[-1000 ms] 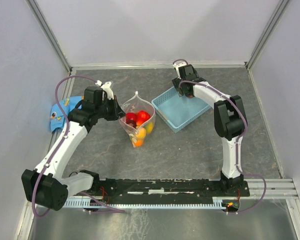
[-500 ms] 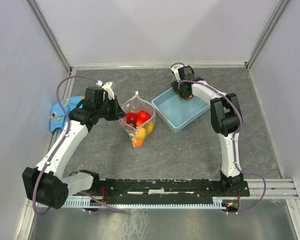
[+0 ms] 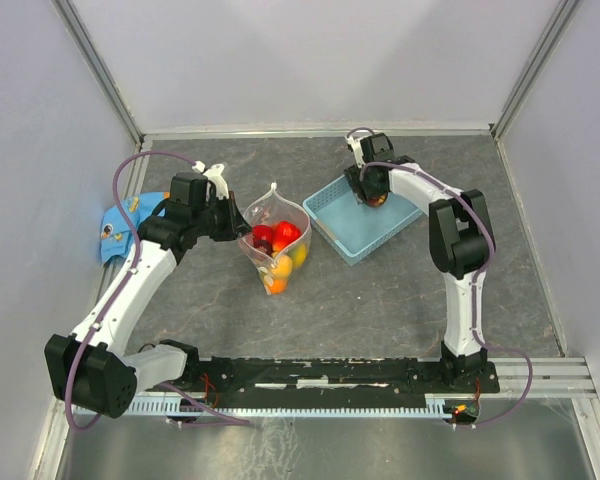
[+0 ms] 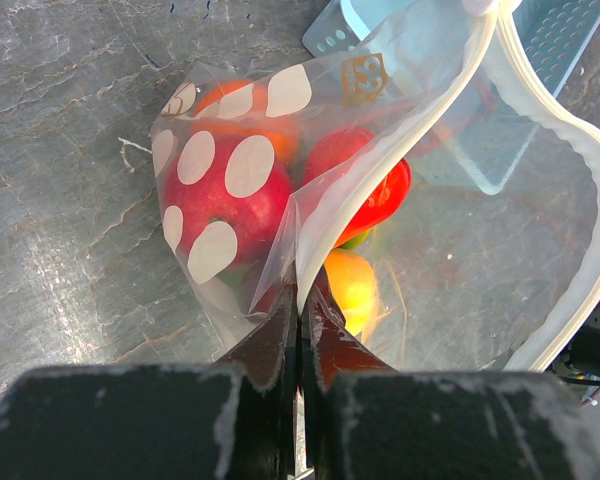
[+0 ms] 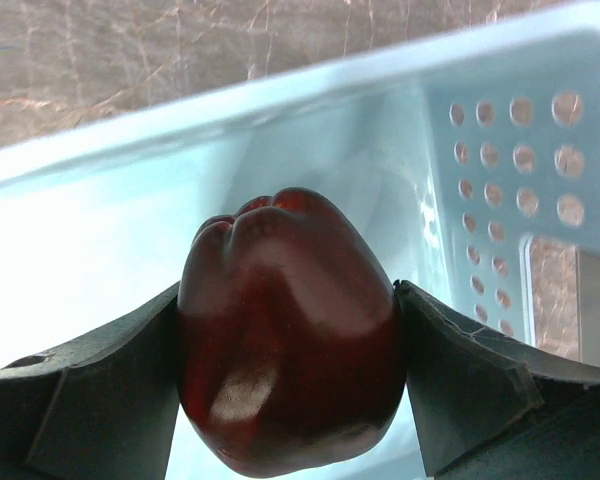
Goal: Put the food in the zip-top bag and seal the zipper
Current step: Pick up the fake fruit from the bin, then place the fake fruit in the zipper food storage bag.
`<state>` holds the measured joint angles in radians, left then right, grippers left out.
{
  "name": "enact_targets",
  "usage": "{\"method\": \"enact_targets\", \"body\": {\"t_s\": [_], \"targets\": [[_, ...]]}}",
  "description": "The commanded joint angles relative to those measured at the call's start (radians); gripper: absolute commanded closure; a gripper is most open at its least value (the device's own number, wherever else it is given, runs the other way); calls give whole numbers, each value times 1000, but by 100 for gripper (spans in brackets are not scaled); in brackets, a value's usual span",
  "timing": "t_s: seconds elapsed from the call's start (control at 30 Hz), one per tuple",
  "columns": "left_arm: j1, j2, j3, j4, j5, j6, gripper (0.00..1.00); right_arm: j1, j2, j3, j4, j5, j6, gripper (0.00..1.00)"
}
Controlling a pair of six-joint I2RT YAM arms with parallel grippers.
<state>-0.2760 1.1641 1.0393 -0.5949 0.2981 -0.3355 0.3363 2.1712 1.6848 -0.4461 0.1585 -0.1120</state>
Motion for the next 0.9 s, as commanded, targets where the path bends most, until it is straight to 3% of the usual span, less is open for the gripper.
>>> {"method": "enact_targets", "body": {"t_s": [0.0, 0.27, 0.63, 0.87], "targets": [[4, -30, -1, 35, 22, 12, 97, 2, -174, -48, -14, -45, 115, 39], [4, -49, -5, 47, 40, 4, 97, 77, -392, -163, -37, -47, 233, 38], [4, -69, -12, 52, 49, 1, 97, 320, -662, -196, -17, 17, 371, 38], [5, -77, -13, 51, 50, 1, 97, 460, -761, -232, 83, 4, 458, 38]]}}
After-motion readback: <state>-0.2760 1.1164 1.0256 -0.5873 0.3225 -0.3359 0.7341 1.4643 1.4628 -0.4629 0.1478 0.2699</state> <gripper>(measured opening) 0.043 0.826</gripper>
